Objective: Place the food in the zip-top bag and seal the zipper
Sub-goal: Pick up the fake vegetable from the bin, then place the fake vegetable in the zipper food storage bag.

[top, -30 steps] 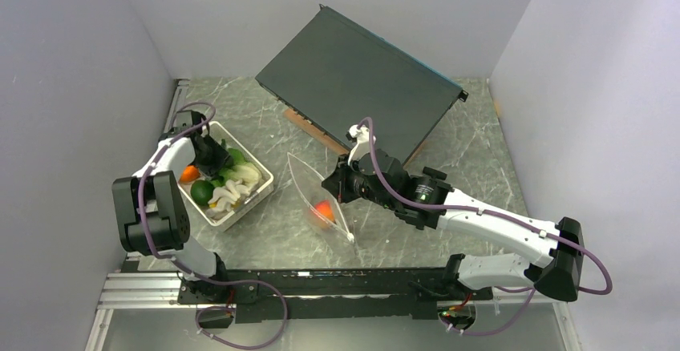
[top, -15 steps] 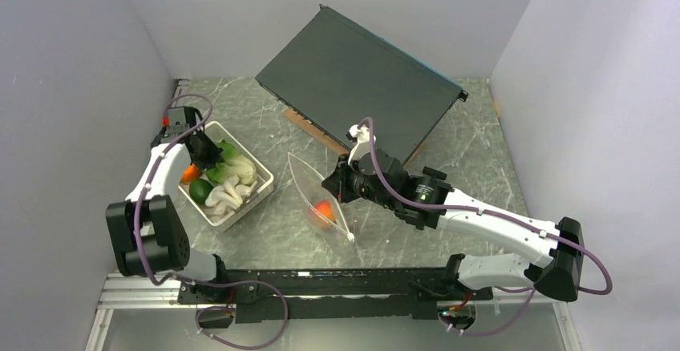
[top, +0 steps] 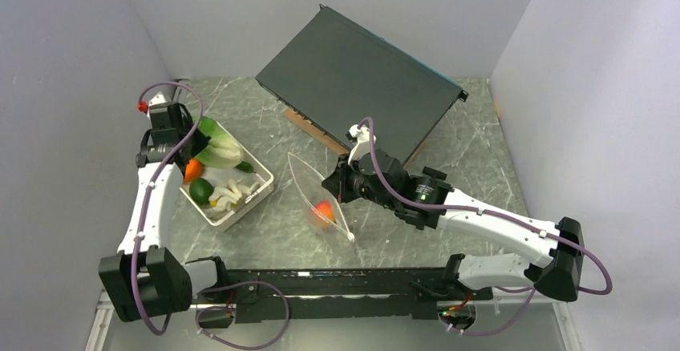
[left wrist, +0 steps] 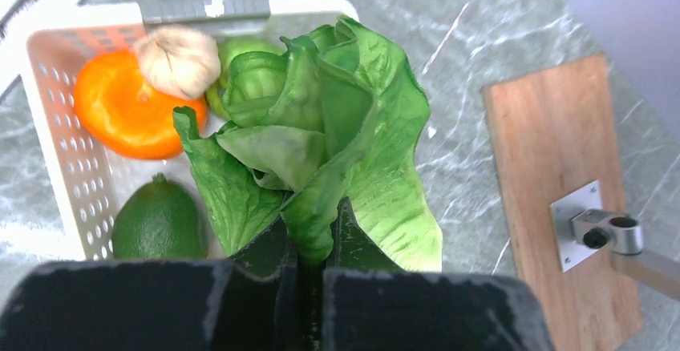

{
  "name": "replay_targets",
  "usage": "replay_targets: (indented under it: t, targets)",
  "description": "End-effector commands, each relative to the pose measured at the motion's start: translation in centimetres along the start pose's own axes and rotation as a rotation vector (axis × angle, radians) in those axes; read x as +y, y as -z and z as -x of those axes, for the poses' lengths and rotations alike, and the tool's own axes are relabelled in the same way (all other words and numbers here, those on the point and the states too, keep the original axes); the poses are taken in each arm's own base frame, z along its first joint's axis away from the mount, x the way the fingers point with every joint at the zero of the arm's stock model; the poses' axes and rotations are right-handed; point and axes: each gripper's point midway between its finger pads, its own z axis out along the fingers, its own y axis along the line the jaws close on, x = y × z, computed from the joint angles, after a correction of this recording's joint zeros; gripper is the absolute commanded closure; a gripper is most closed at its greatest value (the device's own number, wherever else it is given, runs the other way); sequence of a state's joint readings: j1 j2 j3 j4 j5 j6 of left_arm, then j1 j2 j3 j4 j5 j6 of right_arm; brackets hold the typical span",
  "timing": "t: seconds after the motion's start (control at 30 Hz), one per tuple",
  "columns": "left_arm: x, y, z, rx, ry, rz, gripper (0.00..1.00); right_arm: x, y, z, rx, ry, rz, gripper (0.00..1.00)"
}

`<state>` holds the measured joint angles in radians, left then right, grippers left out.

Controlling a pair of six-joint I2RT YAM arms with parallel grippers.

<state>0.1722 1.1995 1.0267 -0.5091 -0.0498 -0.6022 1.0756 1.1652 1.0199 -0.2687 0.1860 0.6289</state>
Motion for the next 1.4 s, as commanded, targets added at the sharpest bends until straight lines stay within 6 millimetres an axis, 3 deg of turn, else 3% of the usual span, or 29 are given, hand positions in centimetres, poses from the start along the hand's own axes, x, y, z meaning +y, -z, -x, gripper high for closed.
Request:
replay_targets:
  t: [0.0,0.13,0.2,0.3,0.43,0.53,0.6,0.67,0.8,1.2,1.37]
  targets:
    - [-2.4,3.0,5.6,-0.242,-0.025,-0.1,1.0,0.8,0.1,1.7,-0.049,-0.014,0.016,1.0]
    - [-5.1,7.1,7.4,-0.348,-0.109,-0.265,1.0,1.0,0.1,2.0,-0.052,-0.013,0.022,1.0]
    - [-7.5,10.4,7.4,-0.398,-0.149,-0.428,1.0,1.2,0.2,2.1,-0.053,-0.012,0.025,1.0]
    - [-11.1,18.0,5.7,-0.508,-0.239,-0.767,1.0,1.4,0.0,2.2,-0.048,-0.014,0.028,1.0]
    - [-13.4,26.9,2.1,-0.629,-0.332,-1.126,1.0,1.7,-0.2,2.1,-0.033,-0.029,0.052,1.0]
    - [-14.1,31.4,-1.1,-0.66,-0.398,-1.35,1.0,2.1,-0.3,2.2,-0.026,-0.049,0.079,1.0]
    - [-14.1,33.1,-2.3,-0.68,-0.417,-1.435,1.0,2.4,-0.3,2.1,-0.02,-0.062,0.093,1.0]
    - [-14.1,34.4,-3.4,-0.703,-0.412,-1.524,1.0,2.5,-0.4,2.1,-0.014,-0.073,0.105,1.0]
    - [-14.5,35.1,-5.2,-0.71,-0.422,-1.65,1.0,3.0,-0.4,2.1,0.0,-0.092,0.126,1.0]
    - [-15.6,33.1,-9.2,-0.874,-0.512,-1.726,1.0,4.0,-0.2,2.4,0.067,-0.189,0.24,1.0]
    - [-16.6,32.8,-9.8,-0.904,-0.553,-1.725,1.0,3.9,0.1,2.6,0.081,-0.223,0.274,1.0]
